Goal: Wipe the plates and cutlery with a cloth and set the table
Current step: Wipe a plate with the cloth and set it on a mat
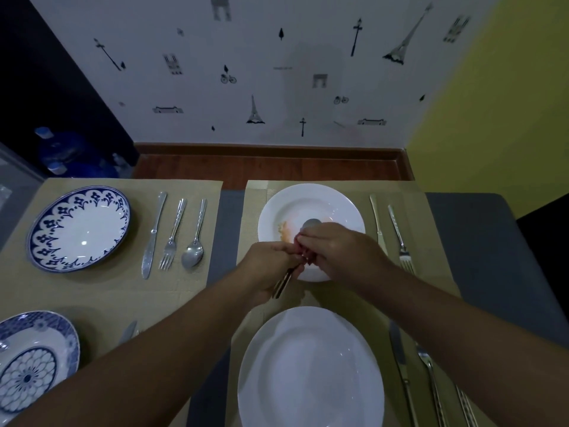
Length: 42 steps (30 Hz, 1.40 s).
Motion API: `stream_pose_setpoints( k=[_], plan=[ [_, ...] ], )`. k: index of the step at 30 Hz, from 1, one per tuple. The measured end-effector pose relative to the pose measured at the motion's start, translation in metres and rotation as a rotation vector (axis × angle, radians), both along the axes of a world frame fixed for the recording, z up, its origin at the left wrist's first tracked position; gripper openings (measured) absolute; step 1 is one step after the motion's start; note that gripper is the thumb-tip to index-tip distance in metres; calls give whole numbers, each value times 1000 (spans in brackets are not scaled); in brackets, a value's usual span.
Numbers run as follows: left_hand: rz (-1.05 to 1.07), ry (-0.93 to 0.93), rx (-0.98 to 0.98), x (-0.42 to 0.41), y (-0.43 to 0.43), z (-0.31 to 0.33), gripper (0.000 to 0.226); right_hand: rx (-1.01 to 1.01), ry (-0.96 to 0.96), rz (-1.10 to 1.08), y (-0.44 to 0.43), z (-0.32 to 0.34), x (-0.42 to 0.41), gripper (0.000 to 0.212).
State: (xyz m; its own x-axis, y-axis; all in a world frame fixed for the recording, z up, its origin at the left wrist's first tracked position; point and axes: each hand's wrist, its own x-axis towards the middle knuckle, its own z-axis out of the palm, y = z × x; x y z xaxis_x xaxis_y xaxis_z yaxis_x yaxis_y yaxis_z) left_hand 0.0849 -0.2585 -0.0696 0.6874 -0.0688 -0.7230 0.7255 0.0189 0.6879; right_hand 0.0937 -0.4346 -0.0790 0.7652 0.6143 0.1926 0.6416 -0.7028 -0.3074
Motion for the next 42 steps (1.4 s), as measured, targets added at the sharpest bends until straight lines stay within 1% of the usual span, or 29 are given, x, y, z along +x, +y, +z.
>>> stream_pose_setpoints(
  k=[2,4,5,7,10,12,15,17,21,23,25,29,31,34,36,37,40,42],
  plan=[
    [29,-22,15,0,2,-3,17,34,69,-84,1,0,13,23],
    [44,-47,20,-1,5,-6,18,85,136,-197,-4,-4,27,25],
    [45,-60,30,-2,5,-8,19,93,139,-237,-7,-6,31,24],
    [37,-74,44,-4,6,-9,18,73,117,-227,-6,-5,24,22],
    [4,-70,45,-7,9,-12,16,44,77,-72,6,2,-3,23],
    [-12,-69,17,-8,11,-13,17,35,94,-40,7,1,-1,25],
    [7,-62,-20,-10,13,-11,18,65,150,-225,-9,-5,26,30],
    [-19,-45,-42,-8,14,-8,15,72,190,-326,-23,-5,37,33],
    [-10,1,-100,-1,11,-4,13,50,250,-370,-37,0,31,33],
    [8,-7,-50,2,5,-2,15,63,260,-379,-40,2,25,31],
    [-34,-50,43,3,-1,-3,16,94,279,-384,-45,1,20,30],
    [-238,-257,309,13,-14,-3,17,138,281,-421,-67,-3,11,32],
    [-377,-376,420,23,-27,4,18,107,269,-434,-85,-4,5,30],
    [-705,-613,653,45,-56,10,21,79,269,-468,-118,-2,-8,29],
    [-926,-791,857,61,-82,11,21,80,279,-543,-143,-6,-19,35],
    [-1018,-857,920,68,-97,10,22,60,284,-585,-155,-9,-24,38],
    [-1226,-1043,972,84,-149,7,20,2,318,-670,-186,-13,-37,39],
    [-1322,-1168,1013,90,-183,3,18,38,358,-712,-203,-16,-44,35]
  ],
)
